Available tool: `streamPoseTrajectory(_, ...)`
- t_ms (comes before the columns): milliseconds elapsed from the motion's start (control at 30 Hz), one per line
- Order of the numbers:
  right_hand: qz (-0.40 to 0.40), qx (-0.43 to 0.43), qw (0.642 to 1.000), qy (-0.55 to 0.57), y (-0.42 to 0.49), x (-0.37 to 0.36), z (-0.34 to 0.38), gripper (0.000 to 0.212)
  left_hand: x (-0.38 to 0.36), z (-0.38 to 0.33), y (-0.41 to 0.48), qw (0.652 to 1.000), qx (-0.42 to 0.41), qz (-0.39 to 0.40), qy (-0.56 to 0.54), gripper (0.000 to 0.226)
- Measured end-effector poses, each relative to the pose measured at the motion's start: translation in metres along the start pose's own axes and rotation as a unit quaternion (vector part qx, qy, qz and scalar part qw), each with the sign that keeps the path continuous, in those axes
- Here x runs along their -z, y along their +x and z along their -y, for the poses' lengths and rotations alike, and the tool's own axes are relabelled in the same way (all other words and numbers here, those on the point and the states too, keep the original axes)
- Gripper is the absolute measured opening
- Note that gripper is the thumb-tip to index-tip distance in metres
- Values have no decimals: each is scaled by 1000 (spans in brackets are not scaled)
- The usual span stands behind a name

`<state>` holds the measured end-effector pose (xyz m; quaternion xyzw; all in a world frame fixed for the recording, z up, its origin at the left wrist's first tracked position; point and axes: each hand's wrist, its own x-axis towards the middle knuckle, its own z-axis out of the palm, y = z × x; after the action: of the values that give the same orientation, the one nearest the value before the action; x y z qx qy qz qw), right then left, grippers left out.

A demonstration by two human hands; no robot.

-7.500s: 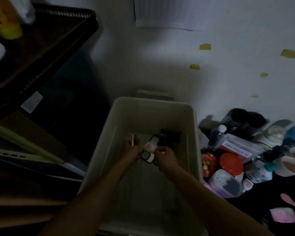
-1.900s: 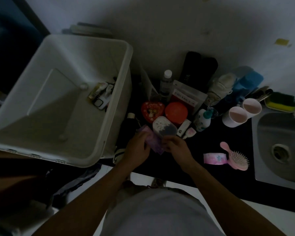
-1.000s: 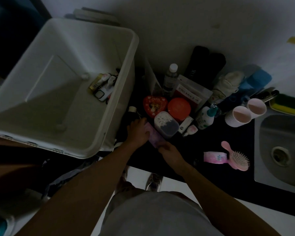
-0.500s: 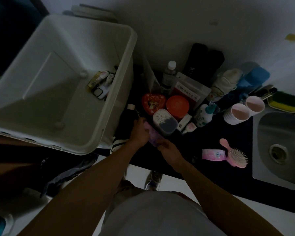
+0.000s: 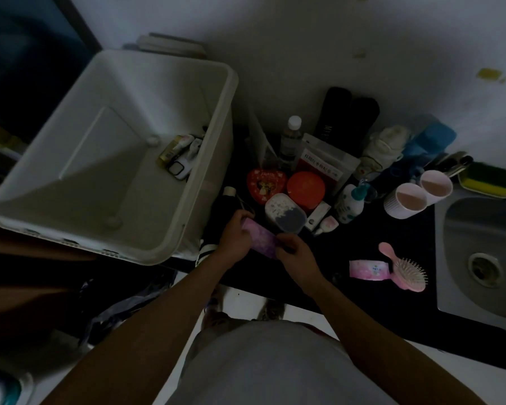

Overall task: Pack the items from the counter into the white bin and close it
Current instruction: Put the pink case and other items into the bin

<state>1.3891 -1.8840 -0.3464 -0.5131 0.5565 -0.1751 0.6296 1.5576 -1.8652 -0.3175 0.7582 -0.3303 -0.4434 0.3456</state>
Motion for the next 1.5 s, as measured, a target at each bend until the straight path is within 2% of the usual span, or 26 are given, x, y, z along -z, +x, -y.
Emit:
streamPoseTrajectory(200,-46,-6,997,59,-7,8,-3,38,1,-4,-13,998,17,12,-62,44)
streamPoseTrajectory(400,-47,-25,984,172,-11,5,15,33,-7,-21,-22,994,15,54,-95,41)
streamPoseTrajectory(600,-49,62,969,235,-14,19,46,57,-9,-50,-26,989,-26,88,-119,43)
streamPoseTrajectory(733,-73,78,979,173,-12,35,69,36,-9,-77,-26,984,-42,90,-150,30)
streamPoseTrajectory(833,-99,115,979,135,-5,48,93,26,-5,-100,-22,980,-58,62,-178,29)
streamPoseTrajectory(967,-109,146,978,105,2,54,136,27,8,-129,-10,979,-83,38,-180,31)
streamPoseTrajectory(1133,-128,191,970,75,6,41,188,25,40,-163,5,979,-132,53,-146,39)
streamPoseTrajectory(1300,-104,234,965,48,9,12,228,32,86,-178,18,975,-168,-6,-143,31)
streamPoseTrajectory(1500,-99,259,958,72,21,-39,259,33,149,-167,36,972,-145,-23,-182,28)
